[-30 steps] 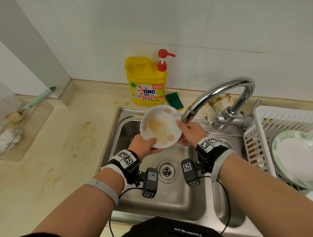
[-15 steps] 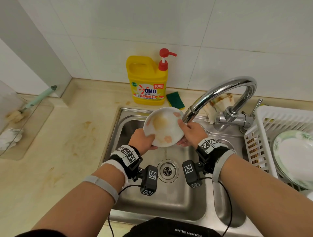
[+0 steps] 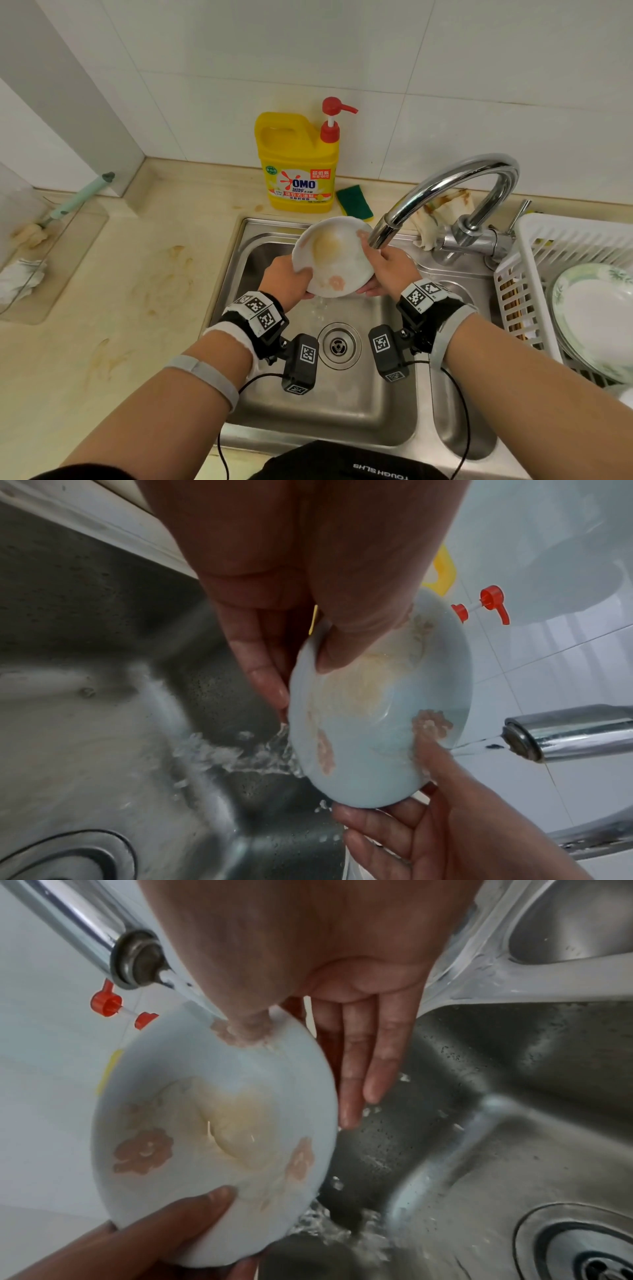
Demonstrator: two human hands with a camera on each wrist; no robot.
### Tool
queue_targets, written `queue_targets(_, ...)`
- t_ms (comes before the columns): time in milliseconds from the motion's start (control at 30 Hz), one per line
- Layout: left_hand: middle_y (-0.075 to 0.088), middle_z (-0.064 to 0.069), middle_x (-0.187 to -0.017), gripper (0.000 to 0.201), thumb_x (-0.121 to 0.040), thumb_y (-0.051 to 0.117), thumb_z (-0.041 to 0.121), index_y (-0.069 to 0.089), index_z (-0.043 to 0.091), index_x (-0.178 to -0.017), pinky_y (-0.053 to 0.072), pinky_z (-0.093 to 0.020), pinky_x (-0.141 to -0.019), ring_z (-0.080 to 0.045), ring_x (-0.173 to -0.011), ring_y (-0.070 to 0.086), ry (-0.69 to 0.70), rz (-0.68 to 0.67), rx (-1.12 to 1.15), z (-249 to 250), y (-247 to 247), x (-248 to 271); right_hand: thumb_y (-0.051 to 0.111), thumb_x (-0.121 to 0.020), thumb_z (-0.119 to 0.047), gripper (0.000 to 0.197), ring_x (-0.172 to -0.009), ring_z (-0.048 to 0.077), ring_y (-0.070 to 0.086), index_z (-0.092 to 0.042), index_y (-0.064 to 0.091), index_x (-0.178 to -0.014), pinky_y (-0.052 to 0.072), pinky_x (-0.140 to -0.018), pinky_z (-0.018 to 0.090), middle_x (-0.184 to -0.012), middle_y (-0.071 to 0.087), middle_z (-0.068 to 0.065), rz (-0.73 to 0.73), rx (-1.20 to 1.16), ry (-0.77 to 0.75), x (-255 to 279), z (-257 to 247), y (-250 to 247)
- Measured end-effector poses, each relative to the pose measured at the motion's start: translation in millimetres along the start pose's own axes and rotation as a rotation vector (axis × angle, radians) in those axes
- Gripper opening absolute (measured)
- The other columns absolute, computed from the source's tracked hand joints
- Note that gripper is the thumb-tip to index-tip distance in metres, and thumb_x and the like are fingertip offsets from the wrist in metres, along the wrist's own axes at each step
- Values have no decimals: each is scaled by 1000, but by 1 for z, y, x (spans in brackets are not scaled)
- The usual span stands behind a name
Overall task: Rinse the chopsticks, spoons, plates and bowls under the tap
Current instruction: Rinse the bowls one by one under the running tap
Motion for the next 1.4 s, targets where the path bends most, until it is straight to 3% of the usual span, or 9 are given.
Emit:
queue_targets(100, 69, -12, -102, 15, -94, 56, 9, 64, 7, -106, 64, -47, -75, -25, -91, 70, 4, 26, -17, -2, -1, -1, 50, -101, -57, 40, -70, 27, 76, -20, 64, -100, 64, -62, 39, -91, 76, 12, 30, 65, -30, -1, 0, -1)
queue_targets(300, 71, -11, -98, 10, -96, 57, 16, 65, 11, -99, 65, -40, -74, -23, -87, 71, 46, 48, -103, 0, -5, -2, 58, -99, -12, 32, -88, 25, 73, -20, 54, -130, 64, -63, 34, -115, 69, 10, -41, 52, -85, -3, 10, 5)
queue_targets(400, 72, -8, -87, 13, -96, 58, 23, 65, 14, -88, 64, -43, -75, -21, -79, 72, 94, 58, -210, 5, -5, -3, 58, -102, -29, 16, -74, 29, 76, -19, 59, -114, 63, -58, 40, -99, 71, 7, 9, -30, 5, -3, 9, 2)
queue_targets(500, 71, -8, -81, 20, -95, 57, 27, 64, 14, -81, 62, -47, -76, -25, -77, 71, 108, 80, -278, 7, -7, -4, 54, -100, -51, 33, -74, 28, 74, -20, 61, -94, 62, -56, 39, -91, 71, 8, 27, -45, 48, 0, 5, -1)
queue_targets(667, 64, 2, -82, 7, -94, 62, 24, 60, 19, -90, 49, -27, -65, -17, -80, 64, 131, 83, -284, 7, -6, -4, 49, -106, -40, 32, -92, 26, 71, -16, 59, -124, 62, -57, 32, -113, 69, 11, -7, -35, -18, -2, 9, 4)
queue_targets(767, 67, 1, -93, 17, -90, 68, 21, 63, 16, -106, 56, -31, -73, -17, -87, 64, 129, 73, -158, 2, -4, -5, 54, -105, -26, 27, -104, 28, 68, -17, 56, -130, 64, -70, 40, -121, 68, 10, -19, -77, -5, -4, 16, 8)
queue_targets(967, 74, -14, -107, 30, -94, 70, 17, 64, 7, -122, 63, -44, -83, -23, -89, 73, -144, -97, 334, -22, 28, 10, 63, -98, -7, 21, -89, 26, 71, -22, 62, -114, 59, -68, 34, -111, 72, 11, -88, -408, 68, 3, 26, 31)
queue_targets(1200, 67, -27, -116, 32, -98, 61, 3, 55, -7, -128, 64, -40, -78, -36, -96, 73, -140, -90, 435, -22, 27, 6, 72, -94, -28, 18, -64, 18, 62, -10, 69, -97, 57, -67, 35, -82, 67, 12, -44, -153, 131, -7, 36, 16)
queue_targets(1400, 65, -21, -115, 25, -98, 61, 5, 57, -3, -121, 64, -36, -70, -34, -102, 70, -44, -87, 233, -7, 16, 0, 68, -90, -56, 43, -77, 27, 73, -14, 66, -79, 64, -70, 42, -78, 72, 7, 64, -52, 127, -13, 11, -6)
Point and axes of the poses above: each hand's wrist, its own x-axis away from the middle knuckle, its own y-axis out of the palm, z = x × y, the point moved 6 cm from there along -x, towards the middle knuckle
